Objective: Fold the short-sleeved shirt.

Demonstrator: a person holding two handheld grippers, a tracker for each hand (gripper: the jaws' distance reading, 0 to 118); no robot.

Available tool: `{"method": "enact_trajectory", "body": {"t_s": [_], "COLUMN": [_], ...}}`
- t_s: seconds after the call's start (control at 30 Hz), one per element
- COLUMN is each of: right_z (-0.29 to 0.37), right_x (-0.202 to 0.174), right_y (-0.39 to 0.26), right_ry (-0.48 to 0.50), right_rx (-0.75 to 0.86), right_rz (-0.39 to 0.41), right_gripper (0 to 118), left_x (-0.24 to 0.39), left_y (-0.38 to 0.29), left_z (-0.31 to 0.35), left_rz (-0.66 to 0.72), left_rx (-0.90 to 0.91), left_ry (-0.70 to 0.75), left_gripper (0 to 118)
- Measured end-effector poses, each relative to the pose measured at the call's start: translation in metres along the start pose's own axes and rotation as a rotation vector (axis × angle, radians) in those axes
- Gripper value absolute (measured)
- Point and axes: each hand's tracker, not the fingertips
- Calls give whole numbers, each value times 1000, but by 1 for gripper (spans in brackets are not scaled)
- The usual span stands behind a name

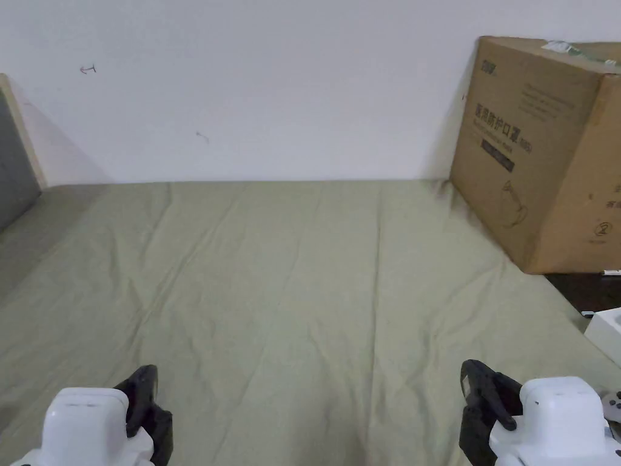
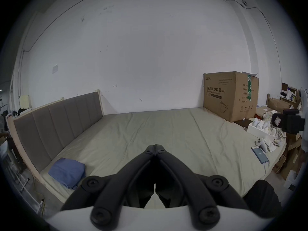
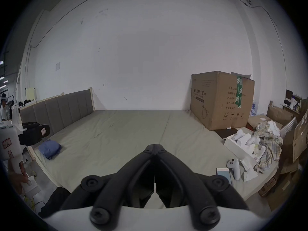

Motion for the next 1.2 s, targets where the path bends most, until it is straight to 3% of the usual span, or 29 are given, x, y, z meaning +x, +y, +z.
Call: {"method": "enact_trajectory", "body": {"t_s": [1.2], "right_z": [-1], "right_x": [-4], "right_y": [1], "right_ry": [15], "right_rx": [-28], "right_rz": [-12], "right_gripper": [0], "left_x": [-3], "left_y": [9], "left_z": [1], "left_rz": [10], "left_rx": [6], "left_ry": [12], "left_gripper": [0]}}
